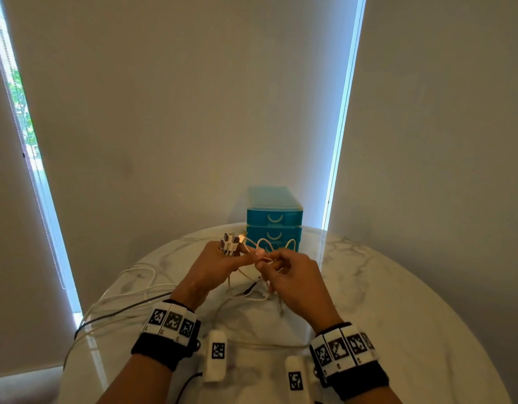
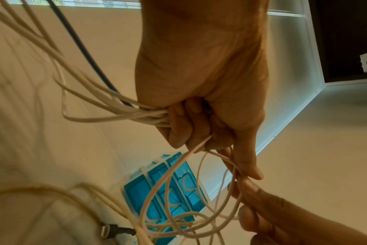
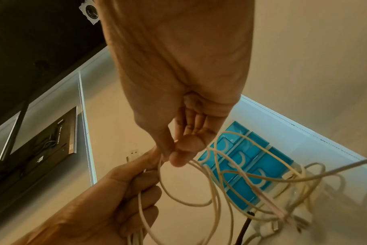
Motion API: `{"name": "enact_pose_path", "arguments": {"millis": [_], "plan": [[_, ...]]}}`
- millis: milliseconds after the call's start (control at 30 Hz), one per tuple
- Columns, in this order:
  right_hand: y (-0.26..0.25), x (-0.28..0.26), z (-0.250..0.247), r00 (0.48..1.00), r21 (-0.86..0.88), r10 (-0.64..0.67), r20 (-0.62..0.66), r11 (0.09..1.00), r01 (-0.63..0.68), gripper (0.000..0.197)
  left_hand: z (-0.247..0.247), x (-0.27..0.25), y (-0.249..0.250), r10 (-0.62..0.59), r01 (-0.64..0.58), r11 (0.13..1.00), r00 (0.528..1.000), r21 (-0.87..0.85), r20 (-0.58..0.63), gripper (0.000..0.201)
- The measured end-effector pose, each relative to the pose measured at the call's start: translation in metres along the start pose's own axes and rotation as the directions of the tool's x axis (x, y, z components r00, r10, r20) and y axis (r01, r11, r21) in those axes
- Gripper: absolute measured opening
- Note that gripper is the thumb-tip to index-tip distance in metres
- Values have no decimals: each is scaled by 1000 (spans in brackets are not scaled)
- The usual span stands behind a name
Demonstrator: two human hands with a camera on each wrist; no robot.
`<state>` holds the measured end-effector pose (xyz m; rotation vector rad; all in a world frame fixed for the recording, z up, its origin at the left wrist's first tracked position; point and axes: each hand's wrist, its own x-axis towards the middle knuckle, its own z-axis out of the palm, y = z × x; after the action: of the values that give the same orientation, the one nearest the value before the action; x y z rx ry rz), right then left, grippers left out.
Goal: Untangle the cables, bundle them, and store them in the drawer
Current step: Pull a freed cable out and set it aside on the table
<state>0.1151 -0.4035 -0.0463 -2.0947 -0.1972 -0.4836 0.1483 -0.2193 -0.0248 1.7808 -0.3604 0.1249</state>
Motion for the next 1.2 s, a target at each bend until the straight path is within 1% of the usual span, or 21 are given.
{"name": "enact_pose_path", "arguments": {"millis": [100, 200, 267, 367, 467, 567, 600, 633, 667, 700, 733, 767, 800, 833, 867, 900, 967, 1033, 1067, 1100, 1200], "plan": [[-2, 0, -2, 996, 56, -42, -75, 997, 46, 9, -1, 1, -1, -3, 2, 1000, 999, -23, -33, 22], [-9, 2, -12, 946, 185, -29, -324, 978, 93, 12, -8, 8, -11, -35, 8, 992, 975, -123, -221, 39], [-13, 5, -27, 856, 312, 32, -515, 938, 152, 15, -16, 12, -17, -71, -30, 968, 920, -250, -386, 45], [-15, 16, -54, 669, 509, 194, -717, 801, 315, 13, -29, 16, -20, -153, -128, 904, 795, -409, -587, 49], [-17, 29, -74, 529, 624, 372, -763, 635, 454, 9, -38, 17, -20, -184, -234, 862, 683, -450, -707, 48], [-27, 52, -74, 411, 661, 521, -748, 527, 534, 14, -39, 16, -16, -161, -340, 831, 611, -441, -775, 49], [-34, 64, -65, 388, 673, 561, -731, 504, 541, 16, -38, 15, -14, -152, -361, 827, 593, -430, -790, 49], [-45, 76, -51, 408, 700, 579, -706, 480, 529, 18, -36, 14, -12, -143, -378, 827, 575, -417, -805, 50], [-61, 87, -33, 513, 745, 541, -666, 455, 487, 16, -34, 13, -9, -125, -397, 829, 553, -393, -823, 51], [-79, 93, -13, 716, 803, 407, -567, 468, 370, 14, -32, 12, -5, -107, -415, 833, 527, -365, -843, 52], [-97, 93, 6, 918, 804, 209, -337, 571, 165, 16, -32, 10, -2, -93, -430, 837, 497, -338, -863, 53], [-111, 88, 21, 999, 686, 36, -10, 728, -20, 22, -31, 8, 1, -77, -449, 838, 464, -309, -883, 55], [-119, 84, 30, 962, 513, -32, 272, 850, -117, 31, -32, 6, 3, -52, -475, 836, 431, -275, -901, 56], [-121, 80, 35, 903, 398, -42, 428, 905, -147, 34, -35, 6, 5, -22, -492, 838, 405, -238, -914, 57], [-118, 76, 34, 883, 354, -42, 467, 924, -143, 31, -37, 5, 5, 9, -495, 845, 391, -202, -920, 58], [-110, 74, 31, 906, 356, -47, 420, 927, -117, 26, -40, 6, 3, 33, -491, 854, 384, -174, -923, 58], [-82, 66, 20, 972, 396, -27, 235, 915, -70, 22, -41, 7, -3, 56, -479, 864, 398, -155, -916, 56], [-52, 52, 14, 999, 364, 29, 44, 930, -43, 20, -38, 8, -8, 67, -458, 873, 454, -169, -888, 56], [-38, 44, 13, 998, 366, 62, -6, 929, -56, 19, -35, 9, -10, 79, -440, 882, 489, -167, -869, 56], [-26, 35, 13, 995, 401, 100, -10, 912, -88, 18, -32, 10, -12, 91, -409, 899, 522, -155, -848, 58], [-8, 11, 9, 978, 499, 185, 91, 842, -206, 19, -25, 14, -18, 147, -290, 956, 604, -45, -783, 67]]}}
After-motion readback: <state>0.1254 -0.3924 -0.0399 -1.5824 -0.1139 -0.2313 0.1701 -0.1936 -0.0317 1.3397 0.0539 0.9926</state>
